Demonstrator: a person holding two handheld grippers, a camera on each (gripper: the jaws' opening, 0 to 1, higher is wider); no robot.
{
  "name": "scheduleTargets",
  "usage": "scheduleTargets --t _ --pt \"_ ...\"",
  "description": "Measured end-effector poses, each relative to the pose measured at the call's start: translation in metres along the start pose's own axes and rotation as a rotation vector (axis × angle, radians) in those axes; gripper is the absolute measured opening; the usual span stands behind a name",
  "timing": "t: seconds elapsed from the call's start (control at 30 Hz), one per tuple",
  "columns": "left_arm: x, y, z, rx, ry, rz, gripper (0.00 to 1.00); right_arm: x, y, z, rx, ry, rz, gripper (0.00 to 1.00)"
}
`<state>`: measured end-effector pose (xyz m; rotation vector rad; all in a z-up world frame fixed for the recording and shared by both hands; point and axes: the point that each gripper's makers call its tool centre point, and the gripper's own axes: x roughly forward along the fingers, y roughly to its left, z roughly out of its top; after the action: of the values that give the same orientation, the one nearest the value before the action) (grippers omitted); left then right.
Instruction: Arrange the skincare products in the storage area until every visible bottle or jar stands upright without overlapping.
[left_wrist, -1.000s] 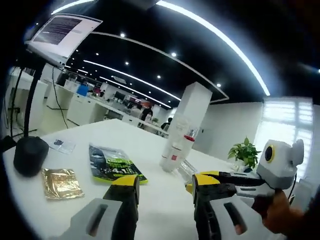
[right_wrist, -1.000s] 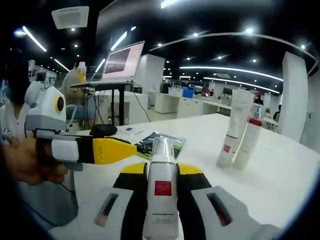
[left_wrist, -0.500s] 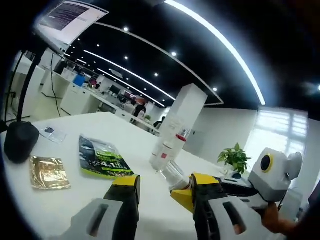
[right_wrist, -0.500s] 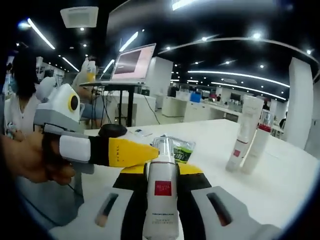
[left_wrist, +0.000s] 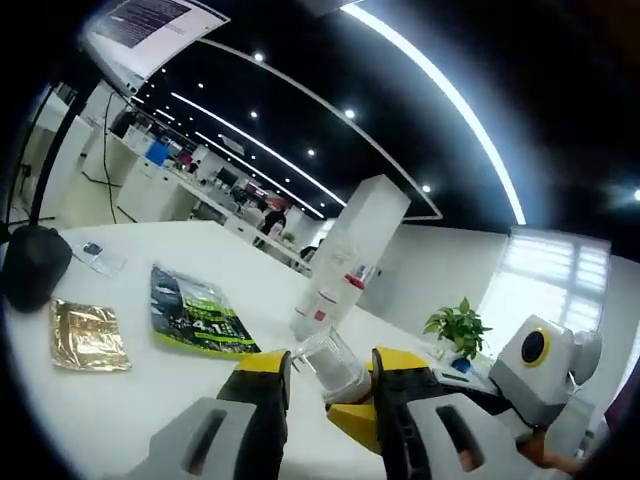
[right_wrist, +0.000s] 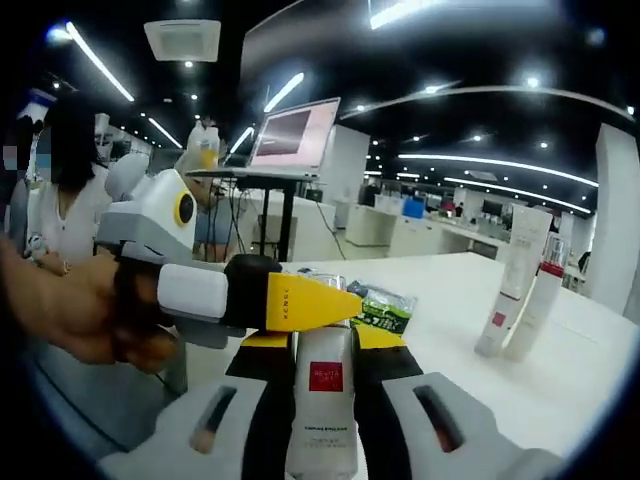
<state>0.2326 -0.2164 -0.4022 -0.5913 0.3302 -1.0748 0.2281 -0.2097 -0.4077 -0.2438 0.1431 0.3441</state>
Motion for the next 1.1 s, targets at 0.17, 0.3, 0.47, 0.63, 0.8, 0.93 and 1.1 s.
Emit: scheduleTargets --t 0.17,0.3,0.47,0.63,0.8,0.93,1.1 --pt "0.001 0.002 -0.001 -0.017 0.006 -0.005 0.35 0.001 0.003 0.000 -0.012 -0.005 0.014 0.20" --pt "0.000 0.001 0.002 -0.030 -0.010 -0.019 0.33 0.001 0.003 0.002 -0.028 -0.012 0.015 0.20" --pt "0.001 -0.003 0.001 -0.023 -0.007 -0.026 0.32 -0.002 0.002 0.001 -0.038 -0.011 0.007 0.20" --pt "0.002 -0.006 0.000 -0.016 -0.005 -0.032 0.30 -0.004 0.000 -0.002 -0.035 -0.001 -0.006 0.20" --pt "0.004 -0.019 0.005 0.014 -0.015 -0.076 0.24 -0.005 -0.005 -0.005 -0.022 0.011 -0.027 0.20" --pt "0.007 -0.033 0.010 0.054 -0.031 -0.121 0.22 -0.007 -0.012 -0.003 -0.018 0.016 -0.046 0.20" --pt "0.008 -0.047 0.006 0.203 -0.008 -0.153 0.20 -0.012 -0.018 -0.004 0.007 0.031 -0.082 0.20"
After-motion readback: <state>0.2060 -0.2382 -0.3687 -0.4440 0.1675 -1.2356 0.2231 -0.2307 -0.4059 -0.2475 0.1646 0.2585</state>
